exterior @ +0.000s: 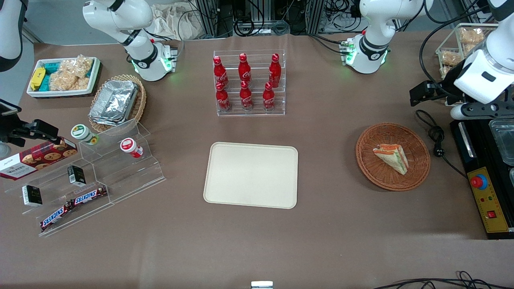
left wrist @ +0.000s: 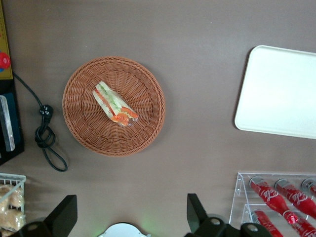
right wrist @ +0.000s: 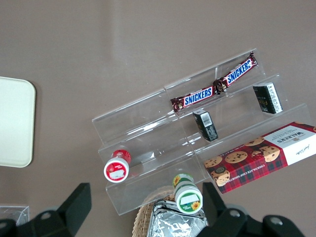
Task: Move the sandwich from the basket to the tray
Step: 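Move the left gripper over the wicker basket toward the wrapped sandwich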
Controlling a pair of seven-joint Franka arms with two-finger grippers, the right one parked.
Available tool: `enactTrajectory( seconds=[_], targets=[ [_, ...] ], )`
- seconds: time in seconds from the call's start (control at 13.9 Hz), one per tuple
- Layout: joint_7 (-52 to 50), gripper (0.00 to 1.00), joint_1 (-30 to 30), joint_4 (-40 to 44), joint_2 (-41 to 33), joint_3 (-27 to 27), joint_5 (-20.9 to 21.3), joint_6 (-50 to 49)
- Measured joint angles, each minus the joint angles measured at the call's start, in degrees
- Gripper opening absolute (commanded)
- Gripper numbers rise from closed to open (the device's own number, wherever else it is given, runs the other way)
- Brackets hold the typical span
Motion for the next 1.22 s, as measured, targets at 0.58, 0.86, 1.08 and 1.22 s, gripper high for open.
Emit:
enactTrajectory(
  seconds=[0.58, 0.86, 1.08, 1.22],
  targets=[
    [-18.42, 1.00, 1.66, -2.71, 0.64, 0.79, -1.51, 0.04],
    [-22.92, 1.00, 3.56, -7.06, 0.68, 1.12, -1.50, 3.71],
    [-26.82, 1.00, 4.11, -12.79, 0.58, 1.19, -1.18, 10.05],
    [-28.72, 1.00, 4.11, -17.51, 0.52, 1.15, 0.17, 14.62]
  ],
)
